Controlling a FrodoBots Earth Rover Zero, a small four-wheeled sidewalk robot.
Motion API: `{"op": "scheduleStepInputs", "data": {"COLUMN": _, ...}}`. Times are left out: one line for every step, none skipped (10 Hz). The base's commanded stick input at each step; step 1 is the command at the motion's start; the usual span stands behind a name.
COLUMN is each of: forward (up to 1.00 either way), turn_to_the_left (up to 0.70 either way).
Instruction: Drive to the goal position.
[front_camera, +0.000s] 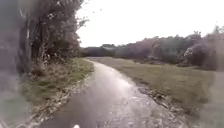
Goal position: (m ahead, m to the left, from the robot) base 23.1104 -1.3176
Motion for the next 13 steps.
{"op": "scheduleStepInputs", "data": {"forward": 1.0, "turn_to_the_left": 0.34}}
{"op": "scheduleStepInputs", "data": {"forward": 1.0, "turn_to_the_left": 0.04}}
{"op": "scheduleStepInputs", "data": {"forward": 1.0, "turn_to_the_left": 0.0}}
{"op": "scheduleStepInputs", "data": {"forward": 1.0, "turn_to_the_left": 0.0}}
{"op": "scheduleStepInputs", "data": {"forward": 1.0, "turn_to_the_left": 0.0}}
{"op": "scheduleStepInputs", "data": {"forward": 1.0, "turn_to_the_left": 0.0}}
{"op": "scheduleStepInputs", "data": {"forward": 1.0, "turn_to_the_left": 0.0}}
{"op": "scheduleStepInputs", "data": {"forward": 1.0, "turn_to_the_left": 0.0}}
{"op": "scheduleStepInputs", "data": {"forward": 1.0, "turn_to_the_left": 0.0}}
{"op": "scheduleStepInputs", "data": {"forward": 1.0, "turn_to_the_left": 0.0}}
{"op": "scheduleStepInputs", "data": {"forward": 1.0, "turn_to_the_left": 0.0}}
{"op": "scheduleStepInputs", "data": {"forward": 1.0, "turn_to_the_left": 0.0}}
{"op": "scheduleStepInputs", "data": {"forward": 1.0, "turn_to_the_left": 0.0}}
